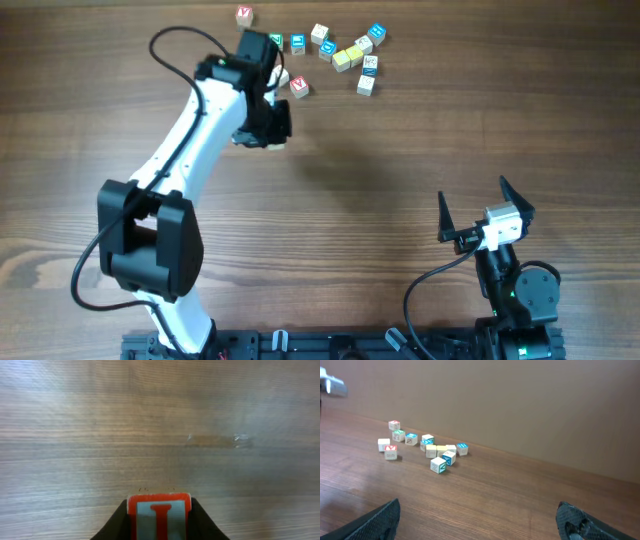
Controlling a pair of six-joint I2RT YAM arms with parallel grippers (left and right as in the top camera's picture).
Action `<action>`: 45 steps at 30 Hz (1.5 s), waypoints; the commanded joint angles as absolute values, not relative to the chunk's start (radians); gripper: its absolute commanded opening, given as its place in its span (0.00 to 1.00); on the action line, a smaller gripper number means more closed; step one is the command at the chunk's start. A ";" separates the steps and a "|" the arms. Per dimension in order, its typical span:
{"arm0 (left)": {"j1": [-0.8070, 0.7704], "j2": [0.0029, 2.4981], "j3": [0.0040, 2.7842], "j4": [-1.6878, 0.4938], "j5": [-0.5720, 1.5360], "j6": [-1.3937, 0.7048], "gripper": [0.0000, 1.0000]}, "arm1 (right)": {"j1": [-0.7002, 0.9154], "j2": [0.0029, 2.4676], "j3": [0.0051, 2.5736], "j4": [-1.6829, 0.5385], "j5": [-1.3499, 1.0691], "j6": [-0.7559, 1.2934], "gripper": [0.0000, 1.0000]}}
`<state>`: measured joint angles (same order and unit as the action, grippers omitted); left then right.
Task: Form a horizontal line
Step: 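Carry the red 'I' block toward the table center with the left gripper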
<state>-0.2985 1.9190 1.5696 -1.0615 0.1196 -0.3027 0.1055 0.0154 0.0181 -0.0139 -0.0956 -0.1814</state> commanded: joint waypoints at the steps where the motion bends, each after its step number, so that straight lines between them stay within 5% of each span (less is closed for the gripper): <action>1: -0.310 1.904 1.450 -0.953 0.114 -0.323 0.04 | 0.099 0.007 0.013 -0.011 -0.083 -0.184 1.00; 11: -0.310 1.904 1.240 -0.673 -0.018 -0.376 0.07 | 0.099 0.007 0.013 -0.011 -0.083 -0.184 1.00; 20: -0.311 1.908 1.196 -0.592 -0.020 -0.376 0.21 | 0.099 0.007 0.013 -0.011 -0.083 -0.183 1.00; 25: -0.311 1.915 1.195 -0.593 -0.020 -0.375 0.49 | 0.099 0.007 0.013 -0.011 -0.083 -0.183 1.00; 28: -0.311 1.915 1.195 -0.590 -0.020 -0.375 0.47 | 0.099 0.007 0.013 -0.011 -0.083 -0.184 1.00; 32: -0.311 1.915 1.195 -0.587 -0.020 -0.375 0.32 | 0.099 0.007 0.013 -0.011 -0.083 -0.183 1.00; 37: -0.310 1.915 1.195 -0.593 -0.021 -0.337 0.49 | 0.099 0.007 0.013 -0.011 -0.083 -0.183 1.00; 42: -0.310 1.915 1.195 -0.574 -0.021 -0.337 0.49 | 0.100 0.007 0.013 -0.011 -0.083 -0.184 1.00; 45: -0.310 1.915 1.195 -0.564 -0.021 -0.337 0.36 | 0.099 0.007 0.013 -0.011 -0.083 -0.184 1.00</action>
